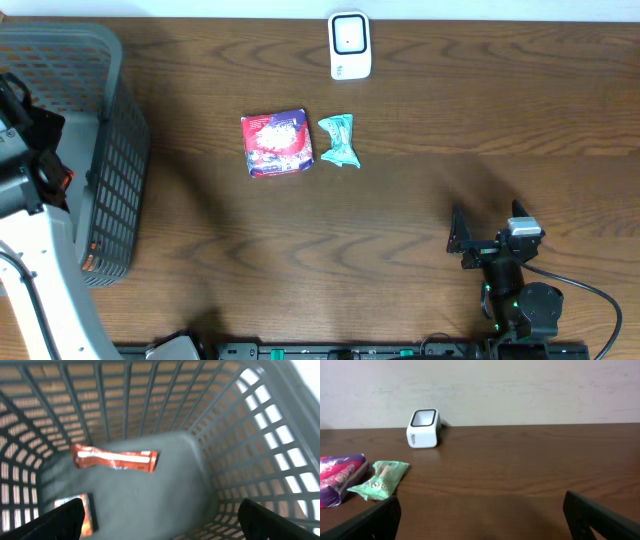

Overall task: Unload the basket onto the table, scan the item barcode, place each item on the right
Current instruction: 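Reach the left gripper into the basket and grasp the orange Kleenex pack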

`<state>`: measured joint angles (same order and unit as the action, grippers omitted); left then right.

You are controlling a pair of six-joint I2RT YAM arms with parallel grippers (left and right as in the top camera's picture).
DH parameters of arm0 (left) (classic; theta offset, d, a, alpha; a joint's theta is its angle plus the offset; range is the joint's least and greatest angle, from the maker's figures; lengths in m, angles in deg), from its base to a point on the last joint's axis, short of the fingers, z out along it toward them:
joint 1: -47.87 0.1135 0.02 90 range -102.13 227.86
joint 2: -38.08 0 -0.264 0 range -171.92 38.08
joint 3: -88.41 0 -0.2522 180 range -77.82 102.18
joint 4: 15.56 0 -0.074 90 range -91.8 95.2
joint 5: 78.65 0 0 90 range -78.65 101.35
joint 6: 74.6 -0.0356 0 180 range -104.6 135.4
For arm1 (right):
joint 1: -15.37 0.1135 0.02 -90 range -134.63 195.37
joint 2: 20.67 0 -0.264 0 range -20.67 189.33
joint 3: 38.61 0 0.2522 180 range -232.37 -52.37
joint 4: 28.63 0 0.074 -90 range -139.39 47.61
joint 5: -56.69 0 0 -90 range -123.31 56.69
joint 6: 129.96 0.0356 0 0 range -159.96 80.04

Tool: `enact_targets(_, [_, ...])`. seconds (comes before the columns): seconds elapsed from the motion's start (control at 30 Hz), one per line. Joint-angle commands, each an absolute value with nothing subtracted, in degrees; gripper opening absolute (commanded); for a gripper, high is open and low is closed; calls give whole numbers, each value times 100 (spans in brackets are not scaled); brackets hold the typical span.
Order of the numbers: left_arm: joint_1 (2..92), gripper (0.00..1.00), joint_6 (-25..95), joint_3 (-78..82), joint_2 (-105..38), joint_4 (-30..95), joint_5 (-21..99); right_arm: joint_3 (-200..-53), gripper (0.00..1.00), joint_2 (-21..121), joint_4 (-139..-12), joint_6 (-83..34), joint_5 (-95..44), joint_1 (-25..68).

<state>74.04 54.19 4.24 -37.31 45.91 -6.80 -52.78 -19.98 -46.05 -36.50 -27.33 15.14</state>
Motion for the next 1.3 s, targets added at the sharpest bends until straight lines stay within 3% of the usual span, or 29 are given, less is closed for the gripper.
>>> enact_targets(0.0, [7557, 97, 5622, 321, -4096, 4811, -481, -5274, 99, -2029, -4627, -3617, -2696, 1558])
enact_targets(0.13, [7627, 98, 5782, 303, -4542, 5172, -862, -5274, 99, -2029, -4627, -3617, -2696, 1558])
enact_targets(0.27, [7662, 98, 6768, 301, -5123, 5603, -1441, -5274, 99, -2029, -4627, -3617, -2696, 1558])
enact_targets(0.77, [7878, 98, 8116, 297, -6785, 6118, -1460, -5274, 99, -2029, -4627, -3617, -2696, 1558])
enact_targets(1.27, [8038, 98, 8175, -398, -6953, 5456, -1487, -5274, 99, -2029, -4627, -3617, -2696, 1558])
